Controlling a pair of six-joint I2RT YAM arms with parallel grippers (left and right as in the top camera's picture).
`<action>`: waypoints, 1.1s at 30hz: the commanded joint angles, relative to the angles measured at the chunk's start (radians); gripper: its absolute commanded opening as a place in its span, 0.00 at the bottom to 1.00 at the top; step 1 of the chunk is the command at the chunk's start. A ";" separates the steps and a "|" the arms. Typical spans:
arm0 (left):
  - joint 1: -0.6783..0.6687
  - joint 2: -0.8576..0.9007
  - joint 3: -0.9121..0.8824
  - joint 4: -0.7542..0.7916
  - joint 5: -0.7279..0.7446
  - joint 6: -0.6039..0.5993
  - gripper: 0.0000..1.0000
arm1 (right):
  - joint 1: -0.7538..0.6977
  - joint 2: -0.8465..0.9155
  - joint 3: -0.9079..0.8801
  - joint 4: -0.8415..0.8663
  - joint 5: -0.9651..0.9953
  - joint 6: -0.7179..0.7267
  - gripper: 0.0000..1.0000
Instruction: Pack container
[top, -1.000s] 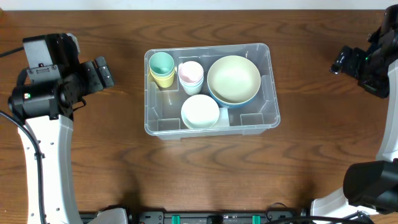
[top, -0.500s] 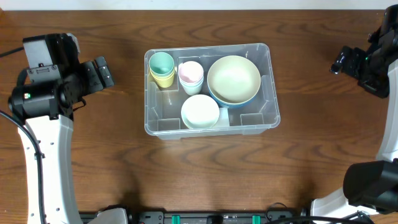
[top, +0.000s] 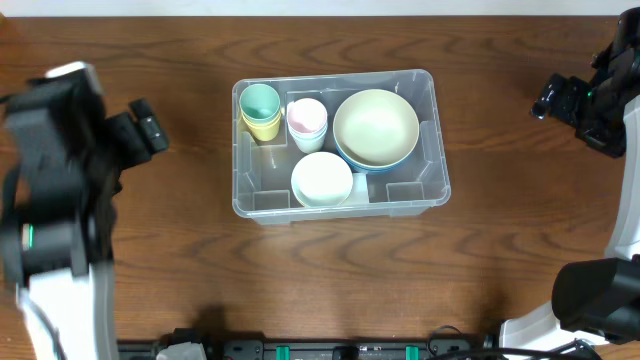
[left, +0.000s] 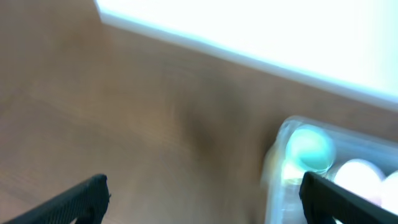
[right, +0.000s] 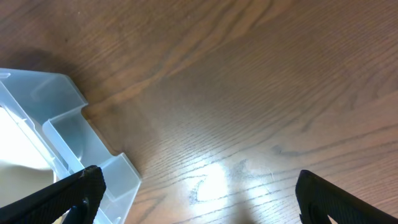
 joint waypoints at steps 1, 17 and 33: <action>-0.032 -0.137 -0.101 0.104 -0.012 -0.004 0.98 | -0.001 -0.006 0.012 0.000 0.000 0.011 0.99; -0.105 -0.681 -0.933 0.929 0.266 -0.005 0.98 | -0.001 -0.006 0.012 0.000 0.000 0.011 0.99; -0.181 -1.073 -1.318 0.980 0.271 0.118 0.98 | -0.001 -0.006 0.012 0.000 0.000 0.011 0.99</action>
